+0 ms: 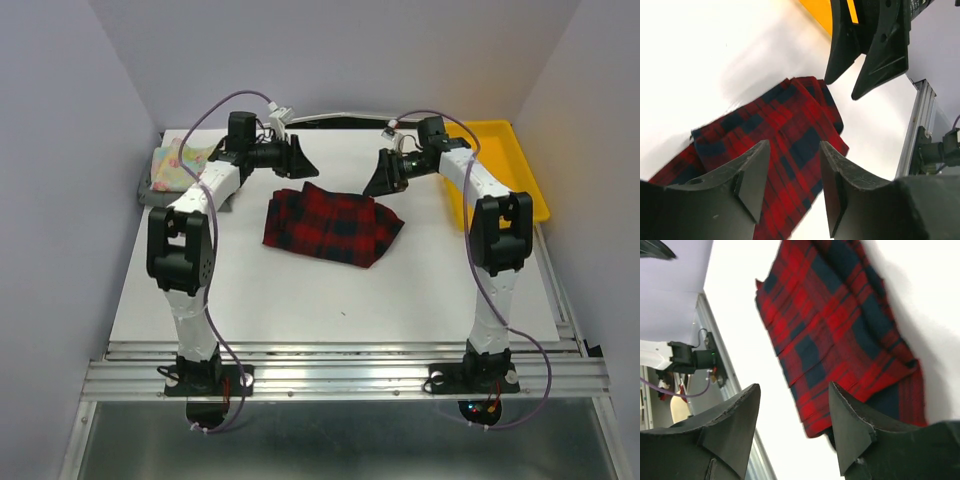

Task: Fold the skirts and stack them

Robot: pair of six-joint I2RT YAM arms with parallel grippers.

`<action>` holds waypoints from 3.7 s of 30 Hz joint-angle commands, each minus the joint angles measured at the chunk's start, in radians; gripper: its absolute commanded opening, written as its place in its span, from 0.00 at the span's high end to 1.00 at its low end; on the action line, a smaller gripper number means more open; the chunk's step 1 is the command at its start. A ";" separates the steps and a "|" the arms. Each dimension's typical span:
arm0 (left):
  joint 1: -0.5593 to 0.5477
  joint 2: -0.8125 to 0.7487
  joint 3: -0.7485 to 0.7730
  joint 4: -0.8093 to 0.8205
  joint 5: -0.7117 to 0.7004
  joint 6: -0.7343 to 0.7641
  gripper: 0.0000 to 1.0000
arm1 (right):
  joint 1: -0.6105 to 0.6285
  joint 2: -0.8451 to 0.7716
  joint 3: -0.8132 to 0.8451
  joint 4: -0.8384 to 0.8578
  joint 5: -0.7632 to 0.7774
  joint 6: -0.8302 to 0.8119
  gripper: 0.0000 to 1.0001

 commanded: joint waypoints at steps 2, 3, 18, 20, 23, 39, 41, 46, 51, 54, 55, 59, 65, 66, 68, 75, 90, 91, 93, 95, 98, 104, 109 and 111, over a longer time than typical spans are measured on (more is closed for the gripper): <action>-0.038 0.169 0.071 0.052 0.035 -0.048 0.48 | 0.003 0.142 0.077 0.020 0.022 -0.030 0.39; -0.043 0.199 0.082 0.062 0.035 -0.051 0.48 | 0.003 0.180 0.099 0.016 0.031 -0.047 0.39; 0.010 0.144 -0.048 0.085 -0.155 -0.087 0.50 | 0.003 0.323 0.336 -0.044 0.430 -0.328 0.45; -0.001 0.024 -0.082 0.079 -0.163 -0.024 0.46 | 0.016 0.309 0.415 -0.072 0.465 -0.337 0.44; -0.001 -0.093 -0.110 0.075 -0.202 0.013 0.34 | 0.048 0.272 0.468 -0.075 0.540 -0.339 0.39; 0.301 -0.226 -0.368 -0.058 -0.313 0.030 0.11 | 0.145 0.001 0.311 0.077 0.320 0.262 0.00; 0.269 -0.251 -0.405 -0.071 -0.417 0.093 0.16 | 0.145 -0.011 0.284 0.089 0.313 0.304 0.00; 0.227 -0.188 -0.445 -0.108 -0.494 0.128 0.26 | 0.163 -0.047 0.245 0.123 0.412 0.341 0.00; 0.145 -0.100 -0.494 -0.077 -0.494 0.091 0.32 | 0.201 -0.050 0.255 0.096 0.527 0.321 0.05; 0.094 -0.084 -0.514 -0.015 -0.463 0.055 0.34 | 0.242 -0.051 0.270 0.076 0.594 0.277 0.12; 0.056 -0.084 -0.515 -0.005 -0.454 0.045 0.35 | 0.253 -0.051 0.271 0.074 0.619 0.270 0.14; -0.064 -0.107 -0.508 0.039 -0.446 0.044 0.36 | 0.302 -0.036 0.299 0.073 0.714 0.257 0.23; -0.132 -0.200 -0.545 0.064 -0.459 0.006 0.28 | 0.359 -0.033 0.307 0.068 0.767 0.220 0.36; -0.126 -0.233 -0.563 0.064 -0.460 0.005 0.26 | 0.359 -0.033 0.307 0.066 0.784 0.217 0.38; -0.100 -0.303 -0.603 0.064 -0.474 -0.002 0.16 | 0.382 -0.032 0.305 0.062 0.818 0.214 0.41; 0.074 -0.659 -0.705 0.032 -0.535 0.002 0.02 | 0.473 -0.022 0.279 0.039 0.867 0.178 0.43; 0.164 -0.886 -0.858 0.064 -0.656 -0.238 0.01 | 0.632 0.134 0.239 0.028 0.988 0.211 0.36; 0.164 -0.894 -0.869 0.065 -0.664 -0.252 0.01 | 0.632 0.161 0.244 0.028 0.993 0.215 0.36; 0.164 -0.896 -0.878 0.041 -0.690 -0.286 0.01 | 0.652 0.186 0.251 0.028 1.013 0.215 0.36; 0.166 -0.912 -0.910 0.027 -0.728 -0.332 0.02 | 0.652 0.217 0.255 0.028 1.076 0.220 0.36; 0.166 -0.946 -0.961 0.056 -0.732 -0.373 0.01 | 0.663 0.243 0.250 0.030 1.123 0.220 0.34; 0.166 -0.926 -0.998 0.102 -0.736 -0.427 0.01 | 0.663 0.284 0.247 0.031 1.159 0.217 0.34; 0.166 -0.891 -1.005 0.111 -0.773 -0.453 0.01 | 0.672 0.336 0.229 0.031 1.208 0.211 0.36; 0.166 -0.879 -1.002 0.116 -0.787 -0.464 0.02 | 0.672 0.350 0.204 0.031 1.247 0.208 0.40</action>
